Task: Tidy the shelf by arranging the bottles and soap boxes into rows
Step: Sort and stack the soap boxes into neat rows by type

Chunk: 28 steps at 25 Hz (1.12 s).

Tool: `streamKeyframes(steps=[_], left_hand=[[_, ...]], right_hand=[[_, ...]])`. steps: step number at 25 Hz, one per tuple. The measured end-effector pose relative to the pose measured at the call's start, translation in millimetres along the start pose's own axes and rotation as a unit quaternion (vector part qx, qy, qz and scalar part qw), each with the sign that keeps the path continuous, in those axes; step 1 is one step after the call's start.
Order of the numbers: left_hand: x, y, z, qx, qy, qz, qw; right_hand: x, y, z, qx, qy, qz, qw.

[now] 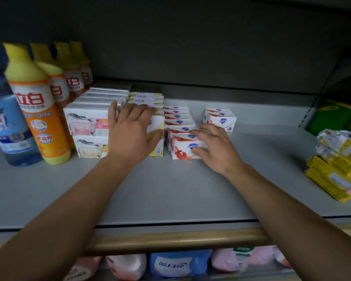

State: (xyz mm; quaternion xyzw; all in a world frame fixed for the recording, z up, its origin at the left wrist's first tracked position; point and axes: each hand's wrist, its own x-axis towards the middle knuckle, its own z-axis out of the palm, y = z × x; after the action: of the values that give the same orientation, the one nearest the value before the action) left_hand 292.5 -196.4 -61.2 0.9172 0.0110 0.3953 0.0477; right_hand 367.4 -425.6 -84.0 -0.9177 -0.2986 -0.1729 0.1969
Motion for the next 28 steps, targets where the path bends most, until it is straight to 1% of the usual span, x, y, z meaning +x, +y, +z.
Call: streamKeyframes(steps=[2,6,13,19,21,23,26,28], left_hand=[[0.1,-3.1,6.2,-0.010,0.020,0.002,1.000],[1.2,-6.0,9.3,-0.022,0.045,0.003,0.999],[1.2,-5.4,10.5,-0.029,0.046,-0.004,0.999],[-0.6,-4.7,11.5,-0.019,0.047,0.000,0.999],[-0.6,-5.2,11.1,-0.017,0.044,0.003,0.999],[-1.7,-5.6,9.0,-0.012,0.036,0.007,0.999],[-0.2,-5.9,4.2,0.000,0.008,0.011,1.000],[2.9,-3.6,-1.3,0.017,-0.022,-0.004,1.000]], right_hand=[[9.5,1.8,7.2,-0.009,-0.015,-0.014,1.000],[19.3,-5.1,14.2,0.005,-0.003,-0.023,1.000],[18.1,-9.3,20.4,0.010,-0.016,-0.022,1.000],[17.8,-14.2,26.9,-0.023,-0.029,-0.008,0.999],[18.3,-15.8,25.2,-0.026,-0.037,-0.004,0.999],[14.6,-16.4,19.6,-0.002,-0.036,0.002,0.999],[1.4,-5.7,0.7,0.056,0.016,0.046,0.997],[-13.2,9.6,-13.3,0.040,0.030,0.078,0.996]])
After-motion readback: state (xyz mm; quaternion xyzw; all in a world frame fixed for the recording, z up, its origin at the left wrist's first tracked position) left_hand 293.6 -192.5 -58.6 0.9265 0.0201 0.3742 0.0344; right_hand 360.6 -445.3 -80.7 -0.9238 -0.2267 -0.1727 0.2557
